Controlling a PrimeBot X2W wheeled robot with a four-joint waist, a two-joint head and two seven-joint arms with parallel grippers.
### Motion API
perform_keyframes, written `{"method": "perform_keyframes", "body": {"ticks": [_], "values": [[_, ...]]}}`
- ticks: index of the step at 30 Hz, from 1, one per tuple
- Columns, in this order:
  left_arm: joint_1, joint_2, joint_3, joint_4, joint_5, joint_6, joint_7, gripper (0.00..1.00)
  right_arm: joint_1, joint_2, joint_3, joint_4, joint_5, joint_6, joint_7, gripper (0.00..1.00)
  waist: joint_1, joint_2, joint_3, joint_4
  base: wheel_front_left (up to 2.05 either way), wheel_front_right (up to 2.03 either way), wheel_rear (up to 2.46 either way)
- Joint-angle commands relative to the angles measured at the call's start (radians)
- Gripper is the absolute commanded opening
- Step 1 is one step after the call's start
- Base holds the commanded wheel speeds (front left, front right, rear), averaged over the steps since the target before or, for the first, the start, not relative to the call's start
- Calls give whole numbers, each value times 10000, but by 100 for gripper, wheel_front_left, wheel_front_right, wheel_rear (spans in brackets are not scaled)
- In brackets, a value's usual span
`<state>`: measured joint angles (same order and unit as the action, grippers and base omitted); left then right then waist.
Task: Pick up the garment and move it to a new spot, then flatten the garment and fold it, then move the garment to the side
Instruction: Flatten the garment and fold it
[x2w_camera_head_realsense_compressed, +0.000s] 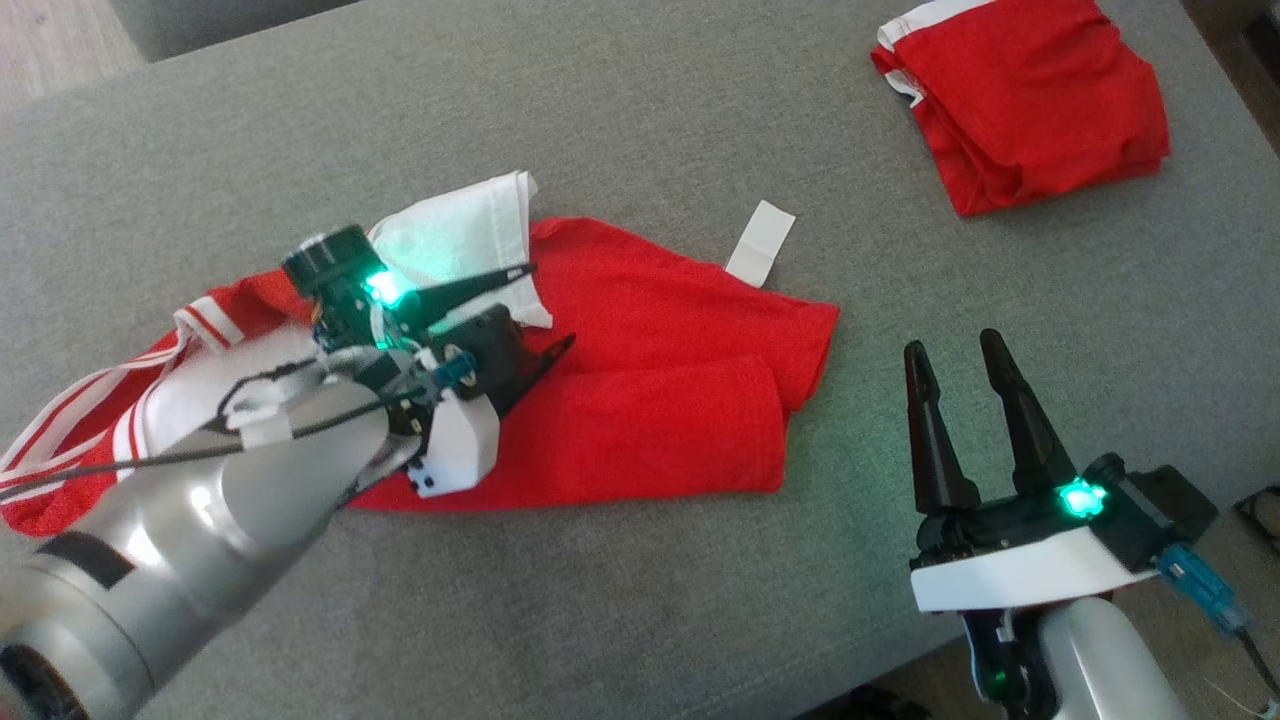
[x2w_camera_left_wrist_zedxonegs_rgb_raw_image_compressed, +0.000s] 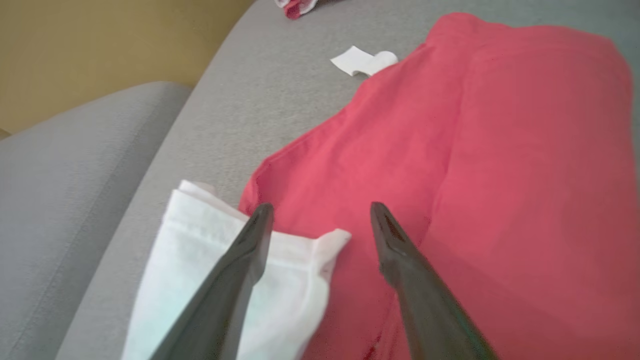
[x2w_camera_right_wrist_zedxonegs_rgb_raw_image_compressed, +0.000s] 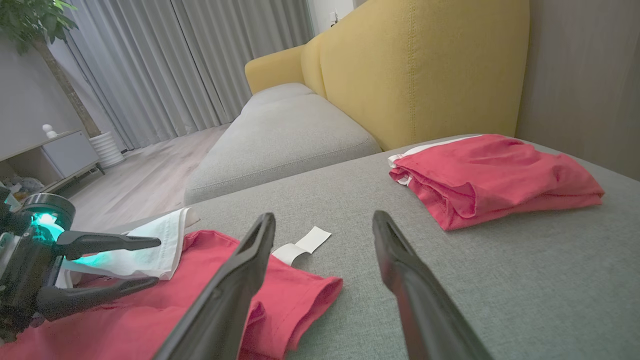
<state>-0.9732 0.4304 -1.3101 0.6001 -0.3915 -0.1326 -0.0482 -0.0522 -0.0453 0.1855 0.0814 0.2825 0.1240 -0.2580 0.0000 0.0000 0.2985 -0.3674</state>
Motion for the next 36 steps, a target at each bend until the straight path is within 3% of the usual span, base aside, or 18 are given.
{"method": "perform_keyframes", "body": {"ticks": [1, 10, 11, 12, 13, 16, 17, 18, 26, 36], "values": [[-155, 227, 302, -360, 61, 20, 204, 100, -247, -49, 253, -303, 126, 67, -38, 100, 0, 0, 20, -29, 0, 0, 0], [-239, 660, 300, -730, 276, 20, 767, 98, -435, -49, 384, -342, 253, 67, -38, 100, 0, 0, 248, -189, 0, 0, 0], [-255, 680, 300, -718, 291, 20, 775, 85, -438, -49, 389, -347, 267, 67, -38, 100, 0, 0, 264, -202, 0, 0, 0], [-259, 695, 300, -703, 301, 20, 798, 54, -434, -49, 390, -350, 278, 67, -38, 100, 0, 0, 276, -215, 0, 0, 0], [-258, 709, 300, -693, 305, 20, 813, 42, -431, -49, 392, -348, 285, 67, -38, 100, 0, 0, 285, -229, 0, 0, 0], [-242, 747, 300, -669, 306, 20, 825, 18, -426, -49, 398, -329, 294, 67, -38, 100, 0, 0, 292, -264, 0, 0, 0], [-242, 754, 300, -660, 308, 20, 822, 3, -425, -49, 394, -325, 297, 67, -38, 100, 0, 0, 293, -270, 0, 0, 0], [-241, 758, 300, -649, 311, 20, 817, 0, -427, -49, 388, -323, 302, 67, -38, 100, 0, 0, 291, -272, 0, 0, 0], [-472, 683, 299, -592, 273, 19, 446, 0, -339, -49, 295, -260, 211, 67, -38, 100, 0, 0, 55, -126, 0, 0, 0], [-658, 813, 299, -1537, -1060, 19, 340, 0, -57, -49, 165, 26, -7, 67, -38, 100, 0, 0, -701, 483, 0, 0, 0]]}}
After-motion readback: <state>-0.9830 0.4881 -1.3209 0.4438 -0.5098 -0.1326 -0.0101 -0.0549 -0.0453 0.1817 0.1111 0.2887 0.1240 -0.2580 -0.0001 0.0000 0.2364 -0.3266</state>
